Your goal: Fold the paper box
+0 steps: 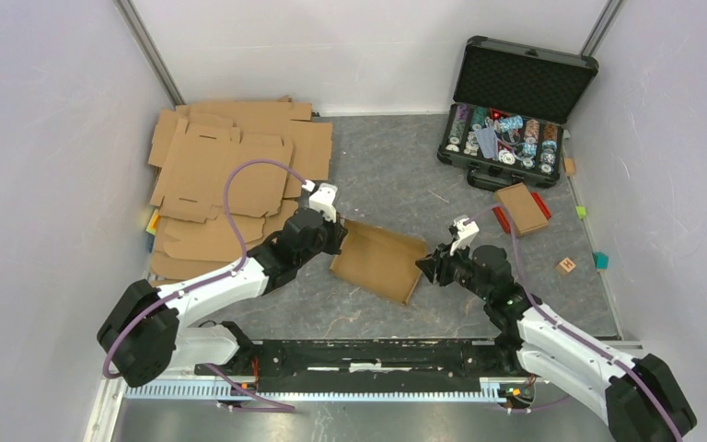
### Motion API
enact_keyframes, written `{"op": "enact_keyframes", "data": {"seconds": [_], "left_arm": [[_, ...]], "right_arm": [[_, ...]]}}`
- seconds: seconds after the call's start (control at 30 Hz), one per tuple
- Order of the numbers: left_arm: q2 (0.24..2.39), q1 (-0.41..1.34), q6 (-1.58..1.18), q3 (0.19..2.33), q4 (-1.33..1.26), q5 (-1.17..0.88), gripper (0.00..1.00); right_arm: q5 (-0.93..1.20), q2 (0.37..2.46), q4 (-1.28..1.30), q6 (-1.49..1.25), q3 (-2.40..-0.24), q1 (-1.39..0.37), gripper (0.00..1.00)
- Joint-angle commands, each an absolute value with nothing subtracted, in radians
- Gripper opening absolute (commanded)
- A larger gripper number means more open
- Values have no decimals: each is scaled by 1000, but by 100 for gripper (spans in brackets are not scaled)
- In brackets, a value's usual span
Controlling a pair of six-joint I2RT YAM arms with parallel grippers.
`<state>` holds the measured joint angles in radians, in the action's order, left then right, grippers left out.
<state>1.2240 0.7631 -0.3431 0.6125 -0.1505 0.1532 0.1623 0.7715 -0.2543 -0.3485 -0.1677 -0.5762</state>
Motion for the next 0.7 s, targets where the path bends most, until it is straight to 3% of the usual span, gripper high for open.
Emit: {"op": "enact_keyframes", "data": {"seconds": [0.0, 0.67], "left_arm": [[1237, 768, -345, 630, -150, 110, 4], [1236, 769, -344, 630, -149, 109, 5]], "right_arm": [[152, 812, -395, -485, -180, -584, 38], [109, 870, -456, -560, -211, -609, 42]]}}
